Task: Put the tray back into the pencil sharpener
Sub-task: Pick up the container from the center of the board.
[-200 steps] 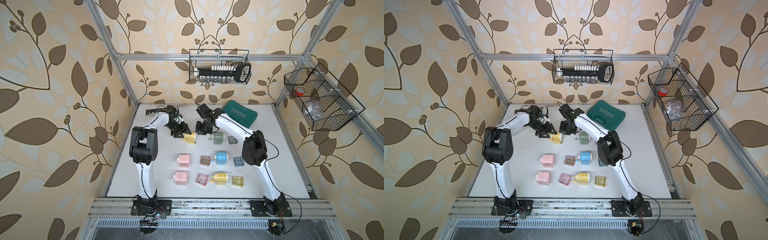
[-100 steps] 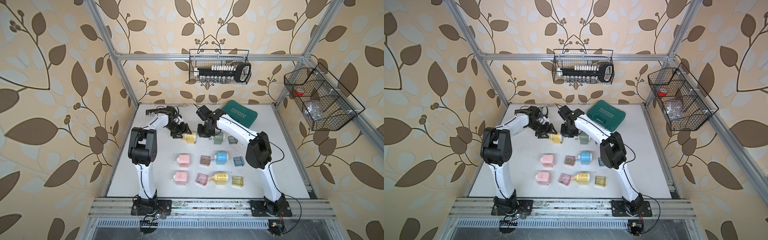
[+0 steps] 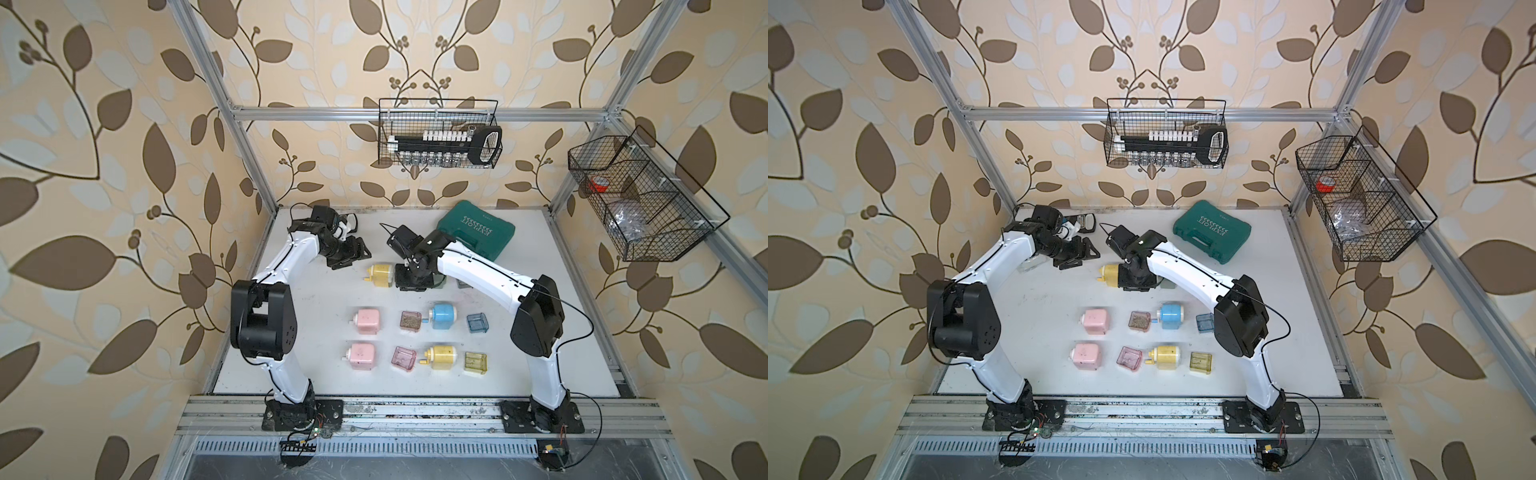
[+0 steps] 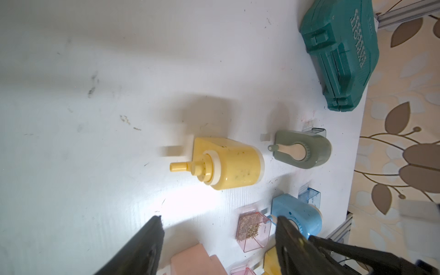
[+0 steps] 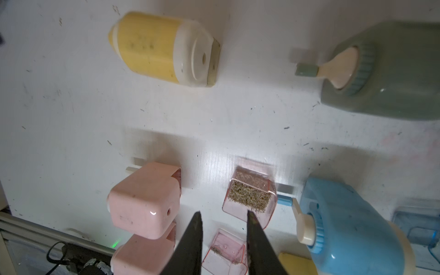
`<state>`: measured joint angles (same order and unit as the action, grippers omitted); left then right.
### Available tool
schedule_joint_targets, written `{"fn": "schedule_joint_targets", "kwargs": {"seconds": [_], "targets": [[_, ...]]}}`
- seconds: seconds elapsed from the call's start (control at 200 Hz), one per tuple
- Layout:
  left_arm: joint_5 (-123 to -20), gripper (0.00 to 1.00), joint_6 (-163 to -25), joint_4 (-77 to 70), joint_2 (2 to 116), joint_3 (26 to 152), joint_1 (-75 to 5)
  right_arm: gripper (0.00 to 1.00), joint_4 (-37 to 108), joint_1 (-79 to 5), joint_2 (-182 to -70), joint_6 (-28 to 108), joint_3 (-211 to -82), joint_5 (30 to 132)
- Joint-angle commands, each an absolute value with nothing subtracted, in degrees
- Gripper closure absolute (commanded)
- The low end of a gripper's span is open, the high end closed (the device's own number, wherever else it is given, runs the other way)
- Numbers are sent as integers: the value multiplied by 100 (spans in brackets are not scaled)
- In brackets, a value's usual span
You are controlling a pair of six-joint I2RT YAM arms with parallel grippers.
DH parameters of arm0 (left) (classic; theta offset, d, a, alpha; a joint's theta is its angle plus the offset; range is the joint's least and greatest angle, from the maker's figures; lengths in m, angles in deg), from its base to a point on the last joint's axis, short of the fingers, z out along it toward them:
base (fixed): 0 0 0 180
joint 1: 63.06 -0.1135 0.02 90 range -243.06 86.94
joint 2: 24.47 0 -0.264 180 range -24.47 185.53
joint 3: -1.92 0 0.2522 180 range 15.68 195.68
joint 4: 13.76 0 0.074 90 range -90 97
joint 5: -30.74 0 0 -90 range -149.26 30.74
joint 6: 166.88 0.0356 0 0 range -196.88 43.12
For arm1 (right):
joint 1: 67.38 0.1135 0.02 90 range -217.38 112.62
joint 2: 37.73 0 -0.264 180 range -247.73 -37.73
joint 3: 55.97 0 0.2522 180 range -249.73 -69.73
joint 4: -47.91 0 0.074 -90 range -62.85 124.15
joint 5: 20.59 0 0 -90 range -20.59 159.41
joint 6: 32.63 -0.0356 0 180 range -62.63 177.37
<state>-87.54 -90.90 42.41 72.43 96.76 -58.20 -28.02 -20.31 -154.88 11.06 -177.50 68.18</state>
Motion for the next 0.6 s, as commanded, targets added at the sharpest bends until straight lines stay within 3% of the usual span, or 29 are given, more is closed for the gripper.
{"fn": "schedule_joint_targets", "kwargs": {"seconds": [0.0,0.245,0.595], "targets": [[-8194,24,-9210,4539,6572,9307,-5816,70,-3064,-1758,-15304,635,-17533,6504],[-7916,29,-9315,4241,6079,8234,-5818,70,-3337,-1278,-15383,23,-17230,5980],[-7860,32,-9298,4118,6070,7984,-5822,73,-3520,-1201,-15344,-367,-16826,5653]]}}
